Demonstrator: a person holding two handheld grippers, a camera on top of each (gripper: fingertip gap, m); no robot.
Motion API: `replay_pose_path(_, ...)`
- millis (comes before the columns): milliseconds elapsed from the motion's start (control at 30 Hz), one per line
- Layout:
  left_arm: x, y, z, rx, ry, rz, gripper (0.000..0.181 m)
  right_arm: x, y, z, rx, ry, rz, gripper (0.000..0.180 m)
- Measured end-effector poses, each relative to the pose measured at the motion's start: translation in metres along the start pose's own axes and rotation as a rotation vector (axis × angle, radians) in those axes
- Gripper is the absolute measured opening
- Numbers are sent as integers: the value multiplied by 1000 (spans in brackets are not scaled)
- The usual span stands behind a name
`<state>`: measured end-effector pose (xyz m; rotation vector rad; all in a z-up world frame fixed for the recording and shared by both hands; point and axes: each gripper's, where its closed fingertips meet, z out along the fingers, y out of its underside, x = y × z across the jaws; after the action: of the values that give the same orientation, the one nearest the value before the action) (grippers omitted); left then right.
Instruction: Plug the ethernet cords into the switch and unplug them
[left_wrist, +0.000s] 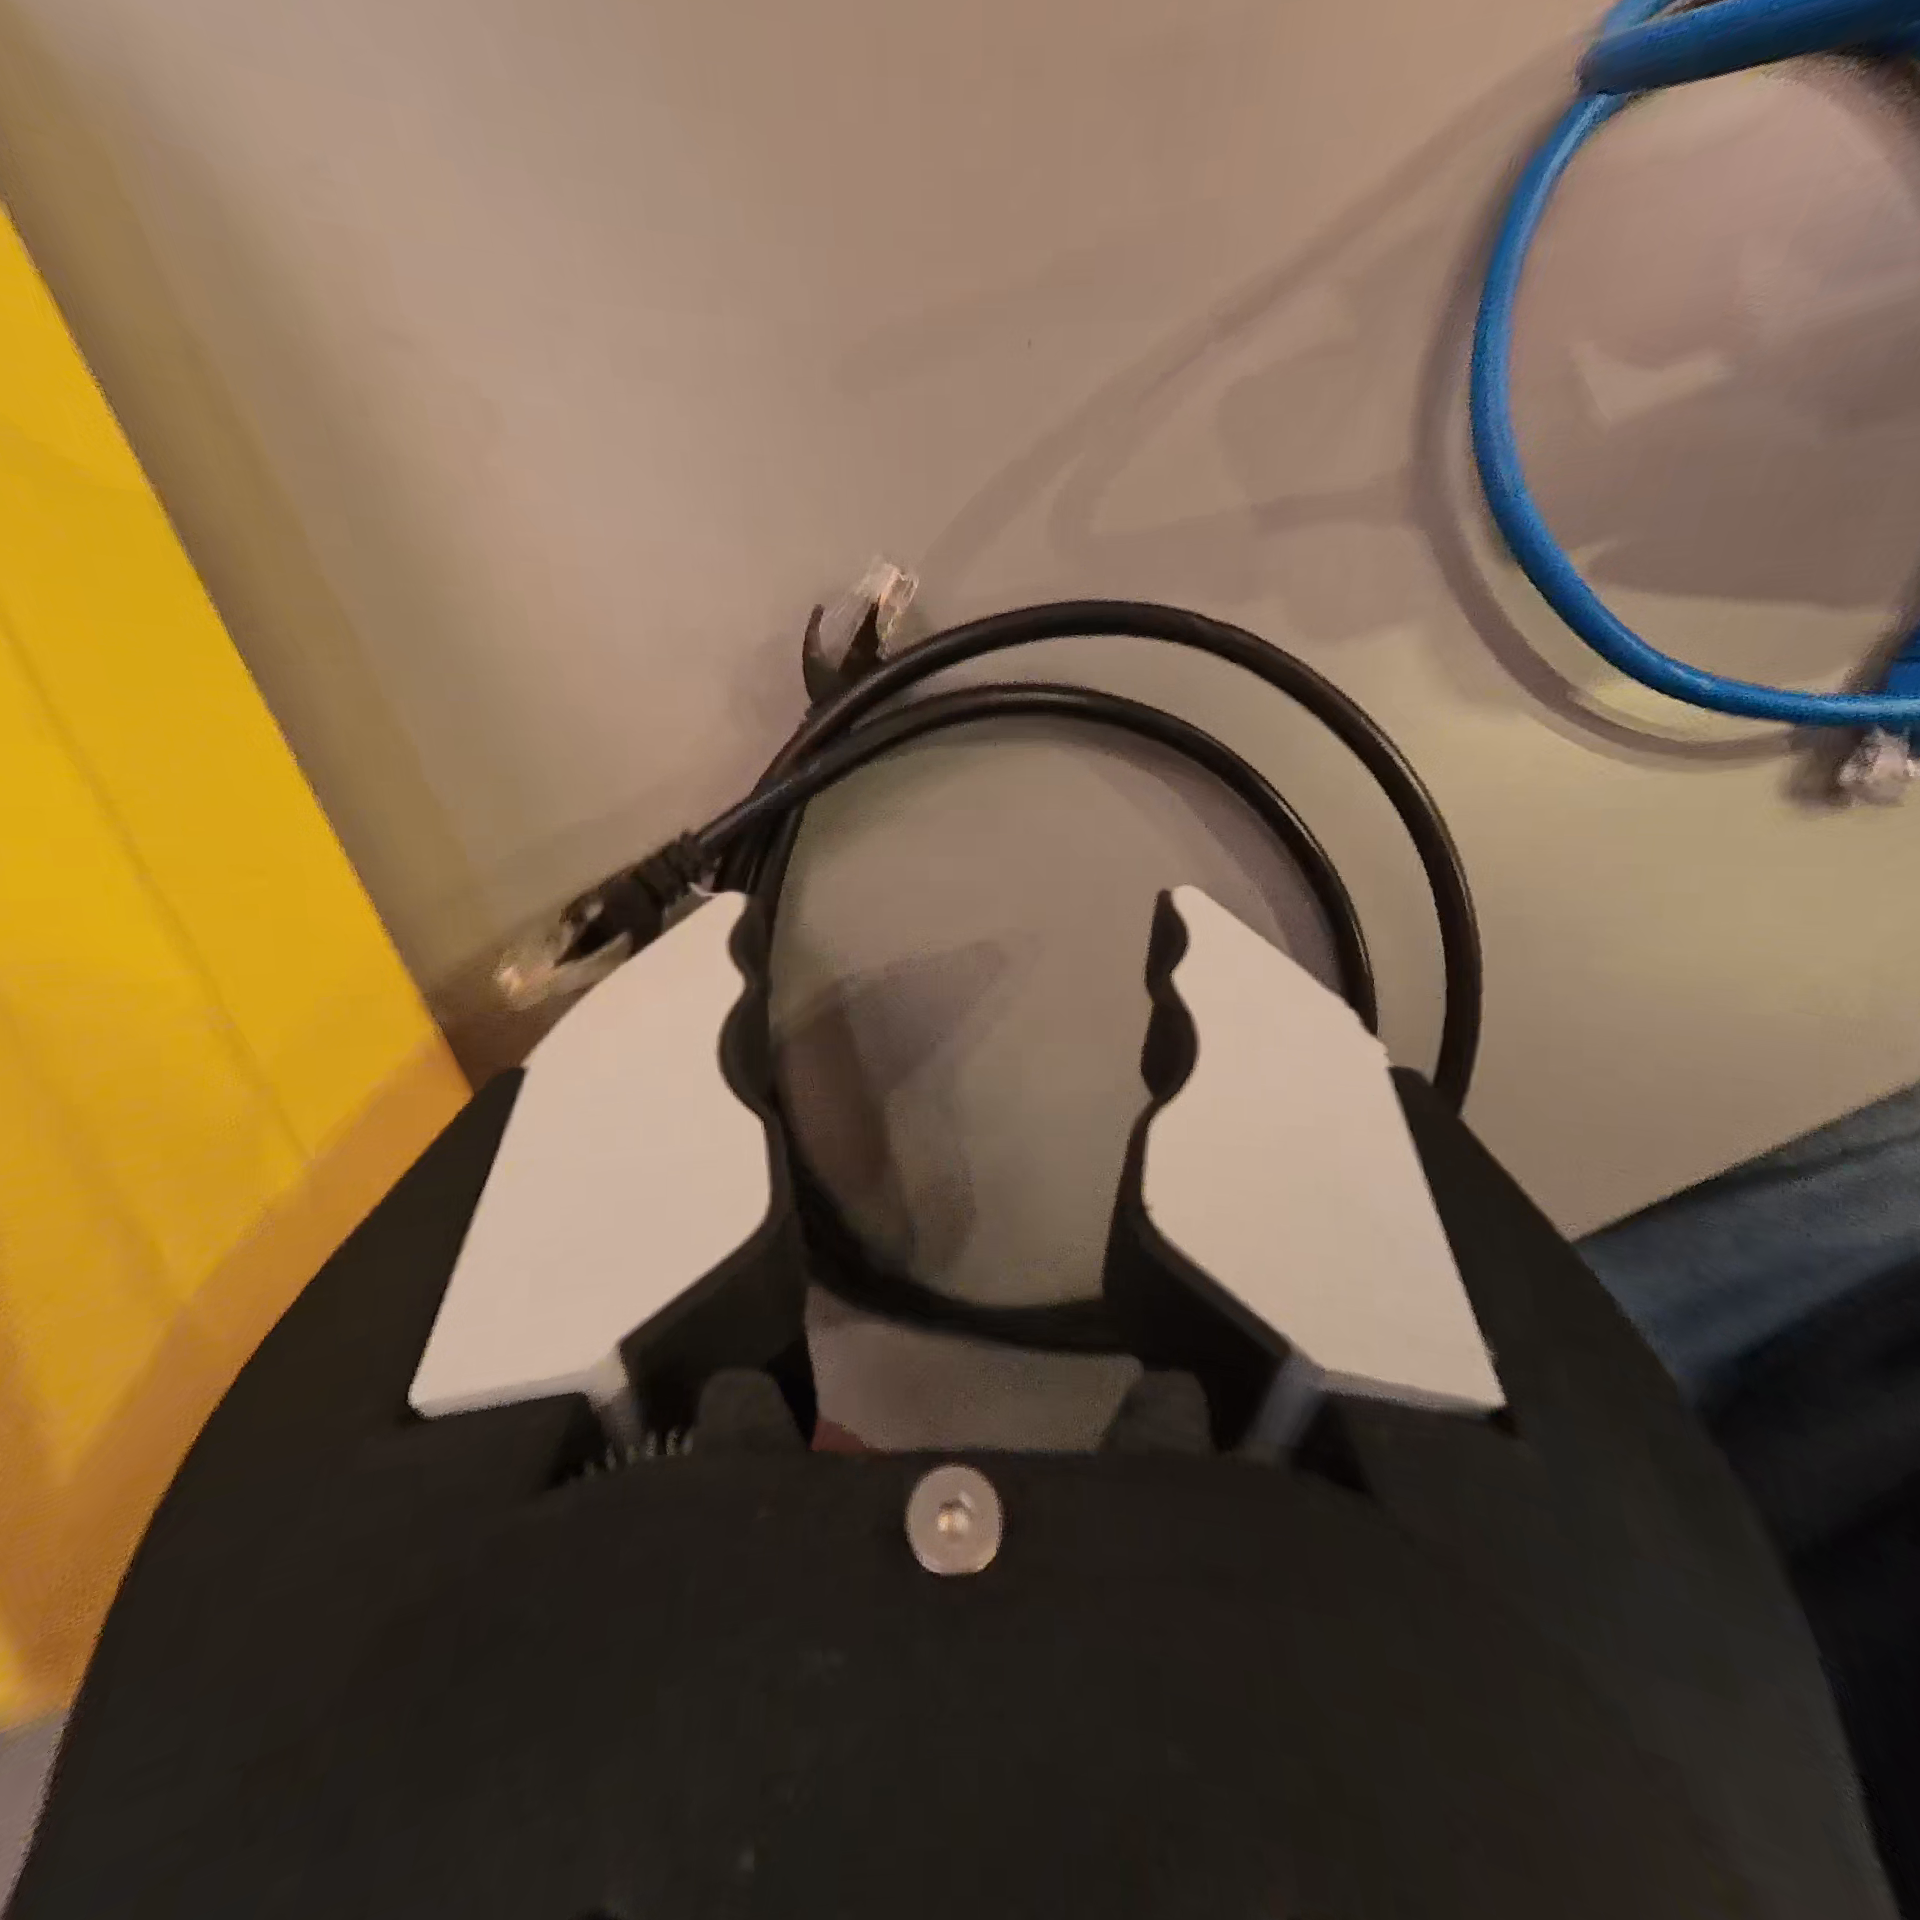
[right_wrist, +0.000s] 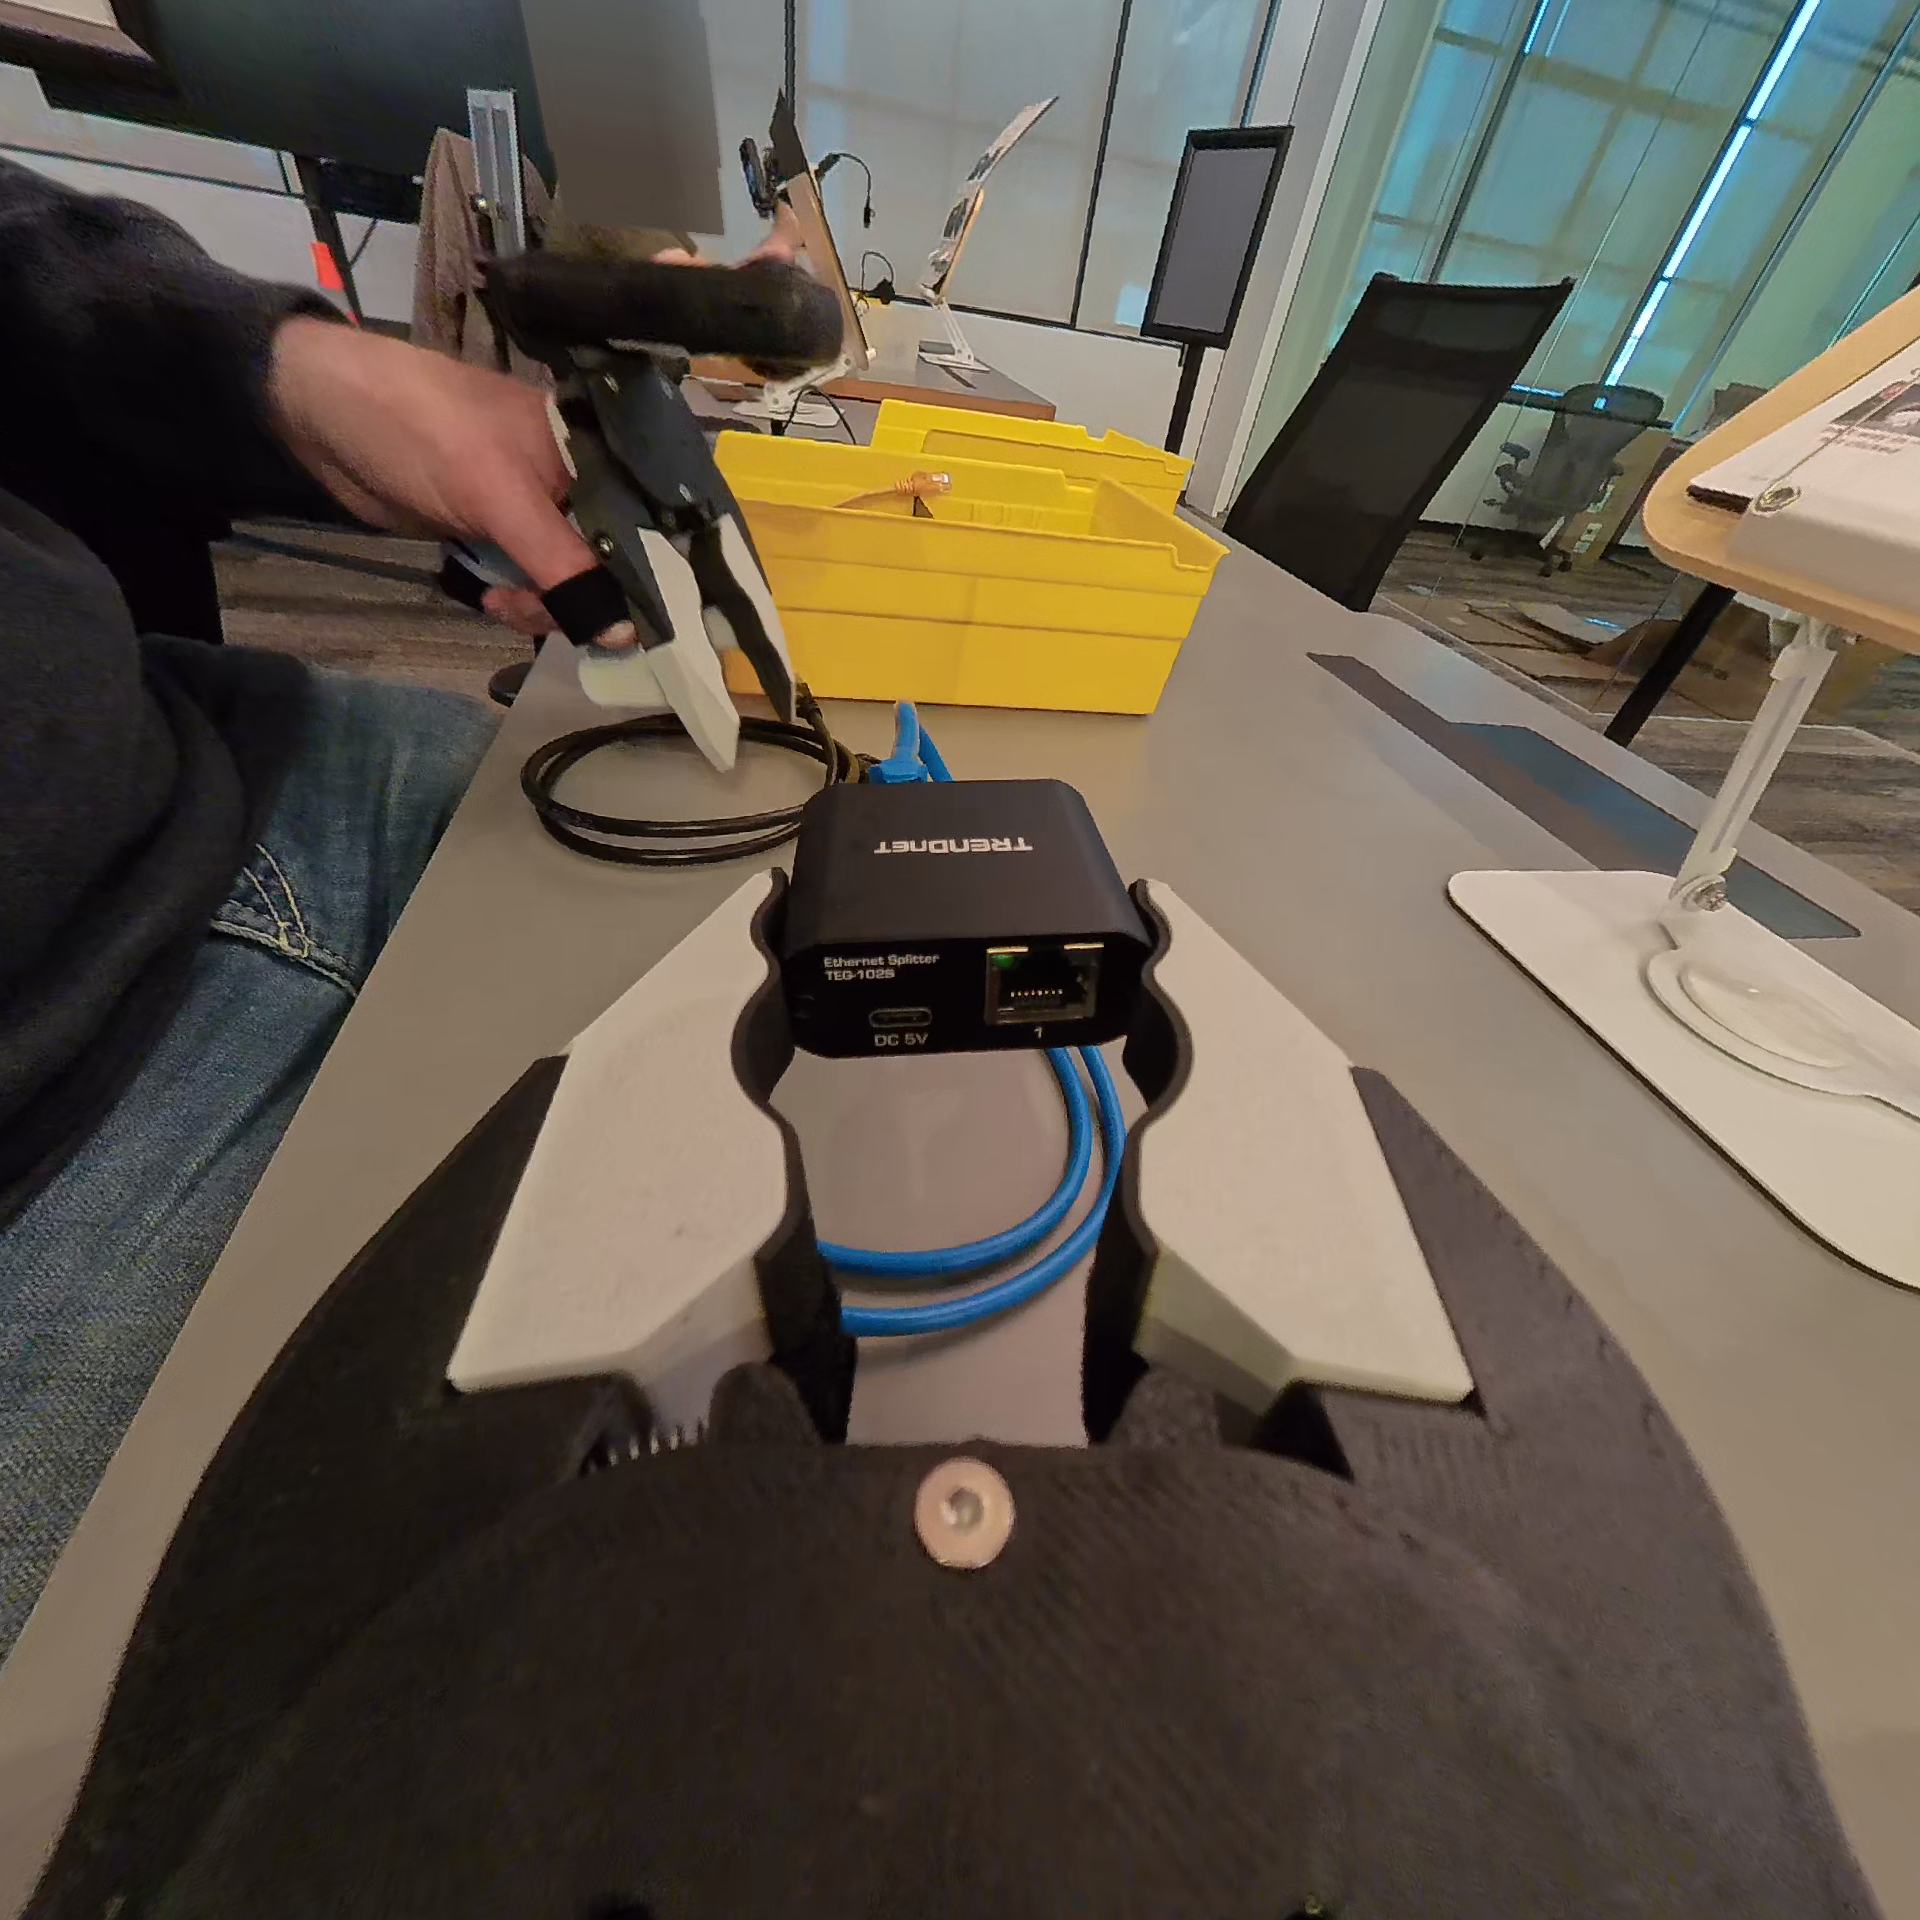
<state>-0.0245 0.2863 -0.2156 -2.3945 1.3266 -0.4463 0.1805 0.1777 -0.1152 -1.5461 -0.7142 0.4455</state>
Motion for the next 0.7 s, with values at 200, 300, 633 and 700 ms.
replay_pose_path(200,4,-36,28,-37,41,65,75,1,-3,-3,15,9,-1,63)
replay_pose_path(300,27,-51,42,-68,127,267,62,1,-3,-3,13,9,-3,63)
replay_pose_path(633,48,-16,21,-204,227,604,38,2,-4,-5,17,10,-1,63)
replay_pose_path(700,26,-38,14,-75,162,308,52,2,-3,-4,13,8,-2,63)
